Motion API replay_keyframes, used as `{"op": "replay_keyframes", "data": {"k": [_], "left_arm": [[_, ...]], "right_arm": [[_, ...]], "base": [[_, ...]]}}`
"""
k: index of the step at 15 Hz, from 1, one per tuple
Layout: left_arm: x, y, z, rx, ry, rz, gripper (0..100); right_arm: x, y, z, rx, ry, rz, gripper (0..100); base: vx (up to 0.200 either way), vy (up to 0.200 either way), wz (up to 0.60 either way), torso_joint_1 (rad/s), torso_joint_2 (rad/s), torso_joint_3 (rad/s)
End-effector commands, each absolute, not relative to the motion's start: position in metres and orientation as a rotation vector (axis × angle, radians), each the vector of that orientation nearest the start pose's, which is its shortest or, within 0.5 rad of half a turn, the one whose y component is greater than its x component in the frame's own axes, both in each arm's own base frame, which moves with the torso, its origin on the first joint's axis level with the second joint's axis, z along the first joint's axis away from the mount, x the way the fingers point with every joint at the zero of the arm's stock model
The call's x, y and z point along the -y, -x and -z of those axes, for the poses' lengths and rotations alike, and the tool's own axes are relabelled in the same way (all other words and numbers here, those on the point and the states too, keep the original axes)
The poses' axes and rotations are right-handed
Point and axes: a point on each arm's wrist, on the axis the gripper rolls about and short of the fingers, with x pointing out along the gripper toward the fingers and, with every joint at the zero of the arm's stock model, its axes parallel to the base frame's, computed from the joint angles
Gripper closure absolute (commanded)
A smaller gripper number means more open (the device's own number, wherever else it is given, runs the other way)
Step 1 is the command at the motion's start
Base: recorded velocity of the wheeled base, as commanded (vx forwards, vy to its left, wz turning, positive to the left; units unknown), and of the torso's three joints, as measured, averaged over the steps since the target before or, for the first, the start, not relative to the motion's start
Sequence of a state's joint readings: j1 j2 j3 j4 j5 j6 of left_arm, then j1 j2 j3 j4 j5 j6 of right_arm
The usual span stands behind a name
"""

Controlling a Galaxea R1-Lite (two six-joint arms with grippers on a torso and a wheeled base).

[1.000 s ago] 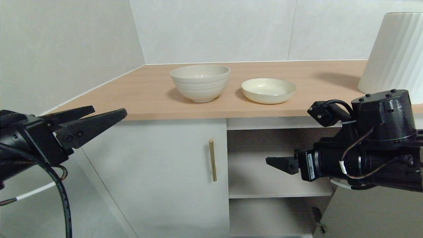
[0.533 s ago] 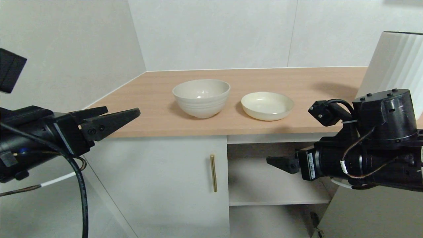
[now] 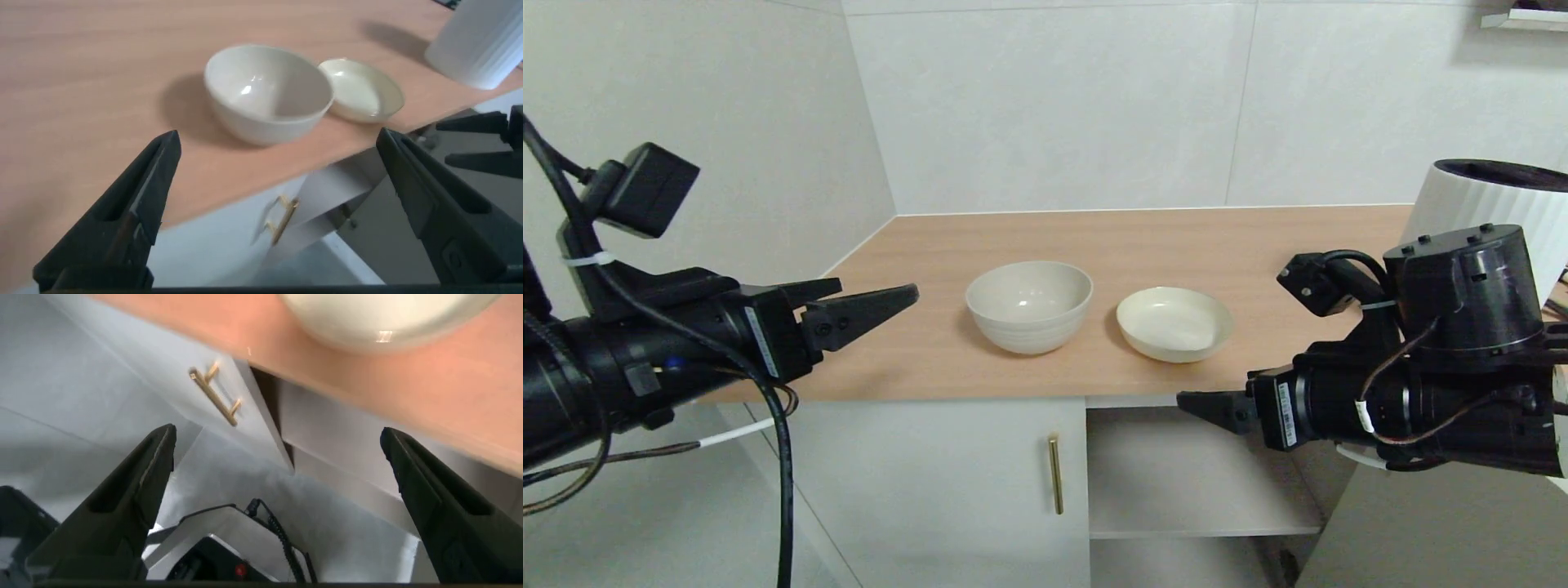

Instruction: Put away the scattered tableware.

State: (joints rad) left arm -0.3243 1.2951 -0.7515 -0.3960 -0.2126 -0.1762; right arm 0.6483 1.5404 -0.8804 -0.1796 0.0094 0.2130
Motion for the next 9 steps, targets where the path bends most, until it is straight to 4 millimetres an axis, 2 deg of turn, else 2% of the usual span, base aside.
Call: {"op": "replay_keyframes", "data": {"k": [1,5,7,9], "left_arm": [[0.078,-0.212,-0.24,-0.241,0.16,0.524,0],[0.085,-0.232,-0.235,-0.29,0.165,0.521,0],[0.087,-0.237,-0.237,-0.327,0.164,0.52,0],[0.088,-0.24,-0.242,-0.4,0.159,0.509,0]], "right_arm": [[-0.162,-0.214,-0.203,-0.537,-0.046,-0.589,0],[-0.167,-0.222,-0.199,-0.532,-0.048,-0.588,0],[-0.171,-0.232,-0.199,-0.488,-0.05,-0.586,0],[-0.171,-0.24,-0.195,-0.471,-0.026,-0.57,0]], "base": [[0.0,0.0,0.0,0.203,-0.48,-0.276],[0.0,0.0,0.0,0.214,-0.5,-0.278],[0.0,0.0,0.0,0.2,-0.46,-0.249],[0.0,0.0,0.0,0.083,-0.18,-0.095]]}}
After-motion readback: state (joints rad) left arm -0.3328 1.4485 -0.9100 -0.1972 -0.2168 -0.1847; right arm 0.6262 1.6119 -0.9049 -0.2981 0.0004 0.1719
